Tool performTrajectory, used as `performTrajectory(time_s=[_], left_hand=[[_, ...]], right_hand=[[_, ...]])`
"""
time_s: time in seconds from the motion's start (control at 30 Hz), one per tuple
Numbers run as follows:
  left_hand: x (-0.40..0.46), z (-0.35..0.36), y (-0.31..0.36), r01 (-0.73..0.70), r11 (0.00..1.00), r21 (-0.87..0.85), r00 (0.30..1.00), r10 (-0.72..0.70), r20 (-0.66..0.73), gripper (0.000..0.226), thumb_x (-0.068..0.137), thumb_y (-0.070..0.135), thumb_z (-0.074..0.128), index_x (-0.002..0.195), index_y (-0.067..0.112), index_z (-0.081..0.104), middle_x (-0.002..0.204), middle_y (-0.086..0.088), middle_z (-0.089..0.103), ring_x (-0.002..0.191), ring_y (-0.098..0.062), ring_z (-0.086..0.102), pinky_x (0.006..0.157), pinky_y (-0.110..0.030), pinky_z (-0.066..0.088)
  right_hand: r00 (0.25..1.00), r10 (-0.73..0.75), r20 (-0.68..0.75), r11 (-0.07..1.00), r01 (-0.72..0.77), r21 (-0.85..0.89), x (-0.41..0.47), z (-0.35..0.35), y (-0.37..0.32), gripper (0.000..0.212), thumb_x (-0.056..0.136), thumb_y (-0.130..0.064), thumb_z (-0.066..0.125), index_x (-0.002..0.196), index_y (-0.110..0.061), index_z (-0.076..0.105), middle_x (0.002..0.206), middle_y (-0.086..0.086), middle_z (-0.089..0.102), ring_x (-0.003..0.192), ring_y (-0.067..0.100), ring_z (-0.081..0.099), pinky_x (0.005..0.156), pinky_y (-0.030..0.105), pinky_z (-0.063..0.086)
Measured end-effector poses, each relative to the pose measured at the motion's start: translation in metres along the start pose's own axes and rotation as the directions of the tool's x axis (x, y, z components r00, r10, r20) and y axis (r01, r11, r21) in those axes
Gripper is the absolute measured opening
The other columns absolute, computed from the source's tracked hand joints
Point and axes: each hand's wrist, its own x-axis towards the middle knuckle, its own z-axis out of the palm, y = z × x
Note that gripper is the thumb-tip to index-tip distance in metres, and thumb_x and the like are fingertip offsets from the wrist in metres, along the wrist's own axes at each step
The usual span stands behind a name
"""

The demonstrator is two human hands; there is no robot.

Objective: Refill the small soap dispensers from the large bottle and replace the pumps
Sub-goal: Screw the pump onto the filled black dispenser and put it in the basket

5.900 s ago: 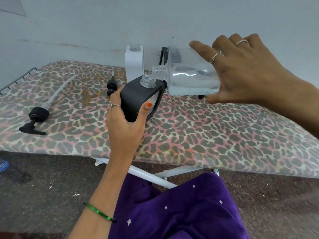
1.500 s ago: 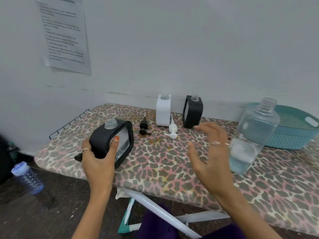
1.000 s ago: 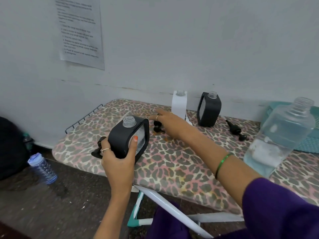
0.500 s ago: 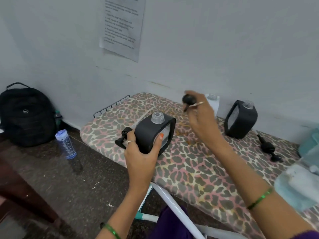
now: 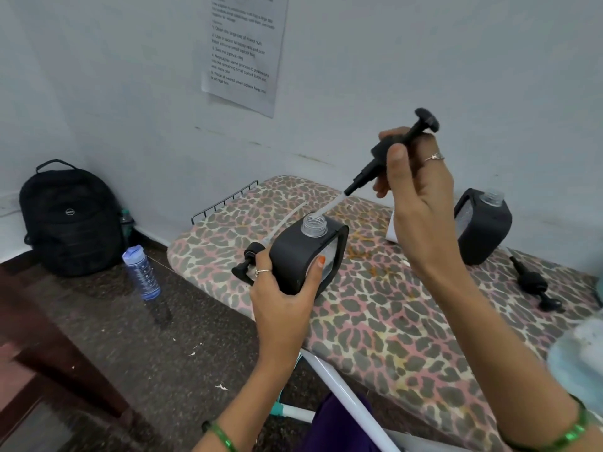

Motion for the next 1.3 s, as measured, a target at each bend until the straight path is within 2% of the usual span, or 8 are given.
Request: performTrajectory(time_s=[0.17,0.27,0.4,0.5,0.6,0.97,1.17,1.3], left_hand=[[0.001,0.001,0.000,-0.006,1.000,0.004,1.000,0.006,0.013,0.046,0.079,0.034,0.071,0.118,0.021,0.050,0.100,0.017,0.063,0.091,0.004,0.064,0.070,-0.011,0.050],[0.002,0.001,-0.001,-0.017,1.000,0.021,1.000,0.017,0.005,0.050,0.077,0.039,0.071,0.119,0.020,0.050,0.102,0.014,0.064,0.092,0.003,0.063,0.071,-0.011,0.050],[0.002,0.001,-0.002,-0.014,0.999,0.035,1.000,0.014,0.000,0.050,0.078,0.039,0.071,0.119,0.019,0.050,0.103,0.011,0.065,0.094,0.001,0.064,0.075,-0.015,0.052],[0.002,0.001,-0.002,-0.023,0.999,0.044,1.000,0.023,-0.002,0.053,0.078,0.038,0.071,0.121,0.016,0.050,0.104,0.010,0.066,0.094,0.001,0.064,0.076,-0.016,0.052],[0.003,0.001,-0.002,-0.026,0.999,0.034,1.000,0.026,-0.004,0.053,0.077,0.040,0.070,0.120,0.016,0.051,0.104,0.011,0.065,0.094,0.002,0.063,0.076,-0.013,0.051],[0.004,0.002,-0.002,-0.035,0.998,0.044,0.999,0.036,-0.012,0.052,0.078,0.041,0.069,0.120,0.016,0.051,0.101,0.014,0.064,0.093,0.000,0.063,0.075,-0.014,0.050],[0.004,0.002,-0.002,-0.031,0.998,0.052,0.999,0.032,-0.009,0.052,0.079,0.039,0.070,0.121,0.015,0.051,0.107,0.009,0.065,0.098,-0.002,0.063,0.081,-0.020,0.052],[0.004,0.002,-0.002,-0.005,1.000,0.029,1.000,0.005,-0.011,0.052,0.078,0.041,0.069,0.119,0.016,0.051,0.106,0.006,0.065,0.096,-0.006,0.065,0.079,-0.026,0.055]], right_hand=[[0.999,-0.006,0.048,0.988,0.014,-0.151,-0.002,0.006,0.006,0.017,0.103,-0.026,0.042,0.112,-0.017,0.053,0.095,-0.007,0.062,0.084,0.002,0.057,0.077,0.023,0.048],[0.991,0.032,0.128,0.985,-0.009,-0.174,-0.003,0.012,0.009,0.018,0.102,-0.026,0.044,0.112,-0.015,0.054,0.095,-0.005,0.064,0.085,0.000,0.058,0.075,0.014,0.045],[0.951,0.100,0.292,0.963,-0.019,-0.270,-0.008,0.023,0.016,0.023,0.100,-0.033,0.045,0.116,-0.020,0.055,0.090,-0.006,0.065,0.069,-0.004,0.053,0.064,0.011,0.037],[0.954,0.128,0.271,0.968,-0.061,-0.244,-0.006,0.024,0.018,0.022,0.100,-0.035,0.045,0.114,-0.022,0.055,0.090,-0.006,0.066,0.073,-0.003,0.057,0.065,0.010,0.039],[0.948,0.162,0.273,0.969,-0.100,-0.228,-0.003,0.025,0.021,0.023,0.099,-0.038,0.046,0.115,-0.024,0.056,0.097,-0.008,0.067,0.092,0.005,0.063,0.077,0.022,0.047],[0.939,0.162,0.303,0.973,-0.101,-0.207,-0.003,0.027,0.021,0.035,0.096,-0.041,0.044,0.123,-0.022,0.055,0.103,-0.008,0.067,0.101,0.008,0.063,0.090,0.036,0.049],[0.941,0.132,0.312,0.975,-0.066,-0.214,-0.005,0.031,0.021,0.027,0.099,-0.031,0.047,0.122,-0.018,0.056,0.091,-0.006,0.066,0.070,-0.004,0.056,0.068,0.012,0.042],[0.896,0.156,0.415,0.948,-0.018,-0.318,-0.017,0.039,0.032,0.042,0.095,-0.035,0.047,0.132,-0.015,0.052,0.108,-0.003,0.066,0.099,0.007,0.058,0.085,0.021,0.044]])
